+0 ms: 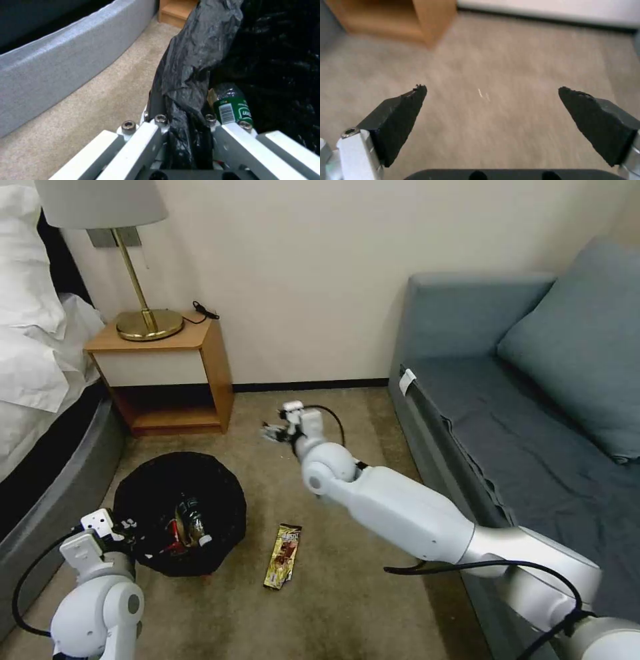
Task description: Pick up the trash bin, then pick up the garbage on the floor and place it into the trash bin.
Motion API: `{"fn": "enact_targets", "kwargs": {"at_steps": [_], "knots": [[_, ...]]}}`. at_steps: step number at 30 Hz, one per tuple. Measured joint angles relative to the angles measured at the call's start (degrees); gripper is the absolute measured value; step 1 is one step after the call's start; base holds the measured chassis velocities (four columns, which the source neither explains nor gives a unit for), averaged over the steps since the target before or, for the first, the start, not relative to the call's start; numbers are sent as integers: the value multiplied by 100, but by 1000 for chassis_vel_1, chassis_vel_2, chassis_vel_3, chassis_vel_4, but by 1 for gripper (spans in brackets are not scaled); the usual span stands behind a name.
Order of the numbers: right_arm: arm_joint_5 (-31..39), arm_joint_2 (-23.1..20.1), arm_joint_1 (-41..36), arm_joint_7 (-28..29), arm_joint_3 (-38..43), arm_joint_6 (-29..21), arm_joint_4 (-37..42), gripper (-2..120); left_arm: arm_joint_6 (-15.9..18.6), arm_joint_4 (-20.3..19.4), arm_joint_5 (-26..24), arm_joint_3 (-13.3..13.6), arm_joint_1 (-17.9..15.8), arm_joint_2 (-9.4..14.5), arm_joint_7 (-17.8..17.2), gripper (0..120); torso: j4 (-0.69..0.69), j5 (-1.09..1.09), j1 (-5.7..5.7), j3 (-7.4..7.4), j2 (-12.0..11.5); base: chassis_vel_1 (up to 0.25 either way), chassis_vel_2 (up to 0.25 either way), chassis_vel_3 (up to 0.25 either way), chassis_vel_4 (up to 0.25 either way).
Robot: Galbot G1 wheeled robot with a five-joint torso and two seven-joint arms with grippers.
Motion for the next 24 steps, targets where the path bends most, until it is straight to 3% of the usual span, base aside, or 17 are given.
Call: {"fn": "enact_targets", "kwargs": {"at_steps": [9, 17, 24], "knots": [[368, 265, -211, -223, -946, -134, -1063, 100, -27, 30, -8, -25, 28, -24, -2, 3, 2, -1, 0, 0, 0, 0, 0, 0, 0], [319, 417, -868, -355, -1559, -17, -1193, 100, -51, 36, -12, -66, 72, -31, -5, 3, 1, -1, 0, 0, 0, 0, 0, 0, 0], [319, 536, -963, -470, -1848, 33, -1354, 100, -57, 34, -21, -78, 98, -23, -5, 3, 1, -2, 0, 0, 0, 0, 0, 0, 0]]}}
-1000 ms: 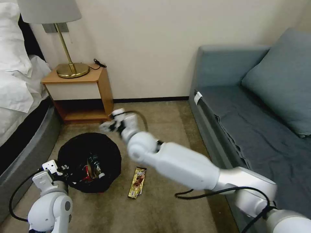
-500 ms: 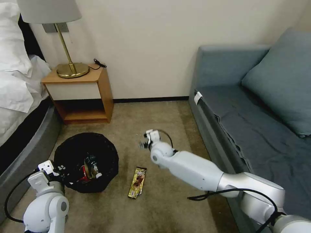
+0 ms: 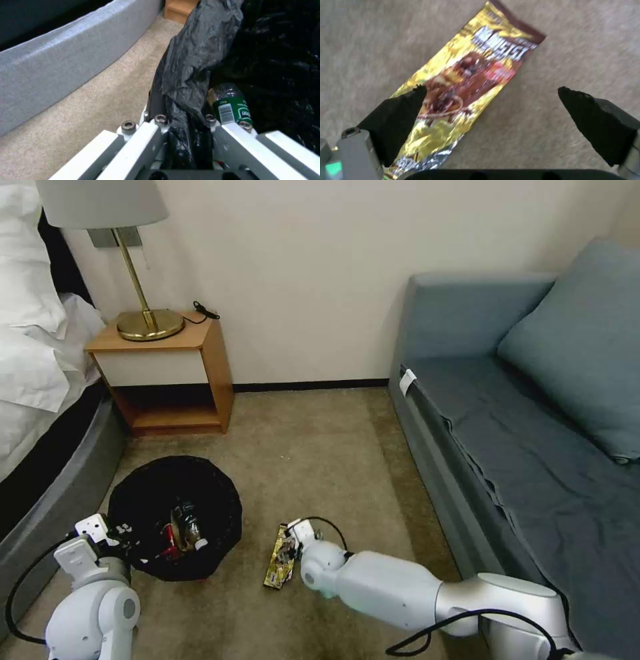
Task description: Pick up the trash bin, then pick up the garbage on the floor and place it into the trash bin.
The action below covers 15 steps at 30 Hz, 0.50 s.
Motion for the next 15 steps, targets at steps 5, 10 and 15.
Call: {"fn": "enact_targets", "kwargs": {"at_steps": [5, 10, 15], "knots": [[2, 68, -22, -97, -177, 6, -131, 100, -22, 0, 4, -3, 9, -6, -1, 3, 0, 0, 0, 0, 0, 0, 0, 0, 0], [-58, 153, -49, -165, -275, 29, -294, 100, -28, 15, 25, 13, 6, -27, -2, 3, 0, 0, 0, 0, 0, 0, 0, 0, 0], [-144, 220, -67, -206, -294, 75, -404, 100, -30, 21, 40, 19, 6, -37, -4, 3, 0, 0, 0, 0, 0, 0, 0, 0, 0]]}}
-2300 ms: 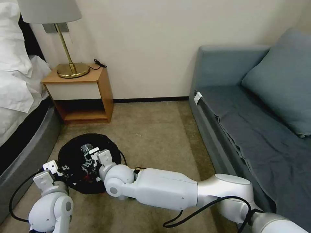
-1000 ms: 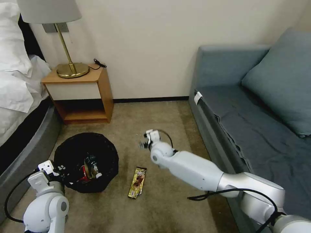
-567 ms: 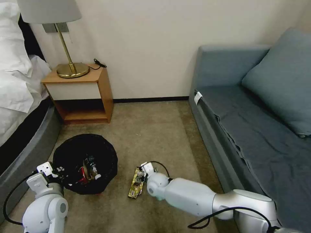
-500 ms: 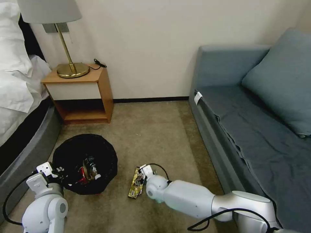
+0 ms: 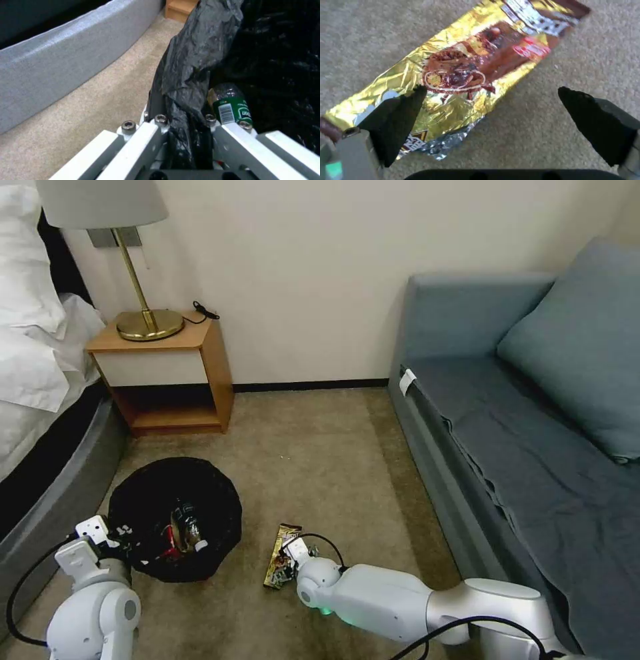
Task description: Pick up the trash bin, then pick up the garbage on the floor and place it into the trash bin.
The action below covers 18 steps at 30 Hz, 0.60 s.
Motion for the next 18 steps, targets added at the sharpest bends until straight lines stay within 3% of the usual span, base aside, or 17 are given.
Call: {"fn": "enact_targets", "kwargs": {"at_steps": [18], "knots": [[-131, 122, -73, -41, -81, 90, -120, 98, -22, 33, 57, 32, -2, -13, -2, 3, 0, 1, 0, 0, 0, 0, 0, 0, 0]]}}
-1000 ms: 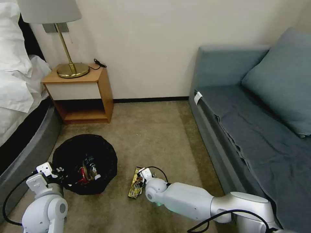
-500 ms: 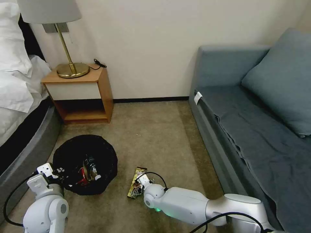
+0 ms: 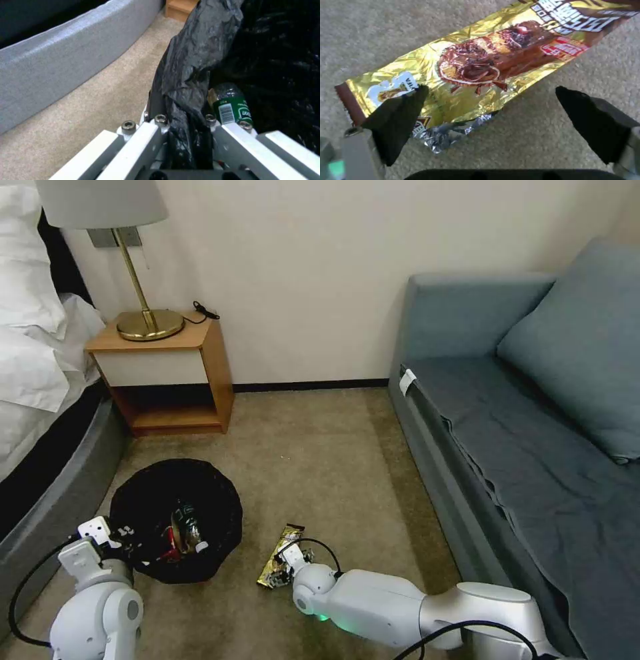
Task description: Pick up the trash bin, then pick up the garbage on the floor and place it into the trash bin.
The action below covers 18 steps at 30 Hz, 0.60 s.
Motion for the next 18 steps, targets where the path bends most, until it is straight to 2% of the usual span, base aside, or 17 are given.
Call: {"fn": "enact_targets", "kwargs": {"at_steps": [3, 6, 8, 9, 13, 14, 18], "knots": [[-7, 14, -5, -3, -6, 11, -11, 87, 0, 0, 2, 3, -1, 0, 0, 3, 0, 0, 0, 0, 0, 0, 0, 0, 0], [-36, 33, -9, -6, -7, 32, -33, 80, -1, 0, 5, 6, -1, 0, 0, 3, 0, 0, 0, 0, 0, 0, 0, 0, 0], [-81, 51, -16, -29, -8, 72, -70, 66, -4, 0, 9, 6, -1, 0, 0, 3, 0, 0, 0, 0, 0, 0, 0, 0, 0], [-81, 51, -16, -29, -8, 72, -70, 66, -4, 0, 9, 6, -1, 0, 0, 3, 0, 0, 0, 0, 0, 0, 0, 0, 0], [-137, 59, -26, -68, -8, 136, -104, 47, -17, 8, 11, 1, 2, 4, 1, 3, 0, 0, 0, 0, 0, 0, 0, 0, 0], [-137, 59, -26, -68, -8, 136, -104, 47, -17, 8, 11, 1, 2, 4, 1, 3, 0, 0, 0, 0, 0, 0, 0, 0, 0], [-203, 52, -32, -98, -6, 227, -130, 30, -36, 30, 36, -2, 3, 4, 2, 3, 0, 0, 0, 0, 0, 0, 0, 0, 0]]}}
